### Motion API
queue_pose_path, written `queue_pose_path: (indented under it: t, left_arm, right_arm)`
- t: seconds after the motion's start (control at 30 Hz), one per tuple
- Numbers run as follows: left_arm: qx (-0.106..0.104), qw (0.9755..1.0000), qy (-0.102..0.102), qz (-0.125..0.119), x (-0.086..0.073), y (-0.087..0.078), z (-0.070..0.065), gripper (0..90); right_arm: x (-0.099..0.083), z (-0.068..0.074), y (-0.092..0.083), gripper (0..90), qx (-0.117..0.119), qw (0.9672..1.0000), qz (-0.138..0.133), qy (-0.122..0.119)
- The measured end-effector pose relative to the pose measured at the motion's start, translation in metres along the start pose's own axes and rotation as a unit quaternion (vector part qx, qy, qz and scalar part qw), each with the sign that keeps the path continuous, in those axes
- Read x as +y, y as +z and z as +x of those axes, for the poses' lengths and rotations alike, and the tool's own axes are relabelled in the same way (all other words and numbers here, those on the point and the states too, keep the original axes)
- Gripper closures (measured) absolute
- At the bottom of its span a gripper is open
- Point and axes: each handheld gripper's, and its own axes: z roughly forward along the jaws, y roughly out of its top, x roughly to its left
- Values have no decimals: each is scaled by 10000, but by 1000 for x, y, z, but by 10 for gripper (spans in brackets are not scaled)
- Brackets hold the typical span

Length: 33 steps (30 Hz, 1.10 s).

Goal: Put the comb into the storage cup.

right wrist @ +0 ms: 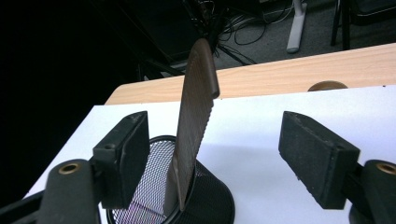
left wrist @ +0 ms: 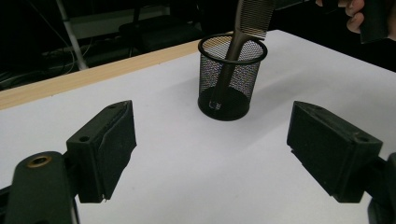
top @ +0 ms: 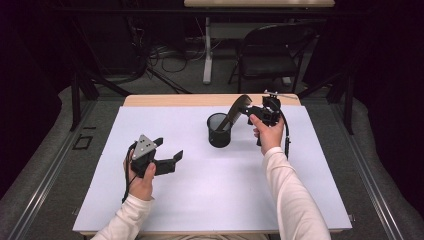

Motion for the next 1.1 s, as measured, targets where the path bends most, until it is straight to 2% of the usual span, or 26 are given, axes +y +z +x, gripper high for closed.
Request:
queue_pose_path:
  t: [0.1, 0.2, 0.33, 0.5, 0.8, 1.1]
  left_arm:
    - [-2, 10000, 3, 0, 0, 0, 0, 158]
    - [-3, 10000, 1, -7, 0, -1, 1, 158]
    - [-8, 10000, -3, -7, 0, -1, 1, 159]
    - [-11, 10000, -8, -9, 0, -1, 1, 159]
    - [-15, 10000, -37, -13, 1, -2, 2, 159]
    - [7, 10000, -71, -30, 2, -4, 3, 159]
  right_arm:
    - [0, 1, -2, 212, -30, 9999, 51, -109]
    - [0, 3, -4, 202, -164, 9995, 134, -235]
    - [0, 5, -8, 186, -178, 9988, 242, -390]
    - [-1, 7, -15, 170, -112, 9984, 262, -492]
    - [-3, 14, -32, 148, -301, 9956, 281, -841]
    - [-2, 25, -58, 146, -168, 9935, 225, -1107]
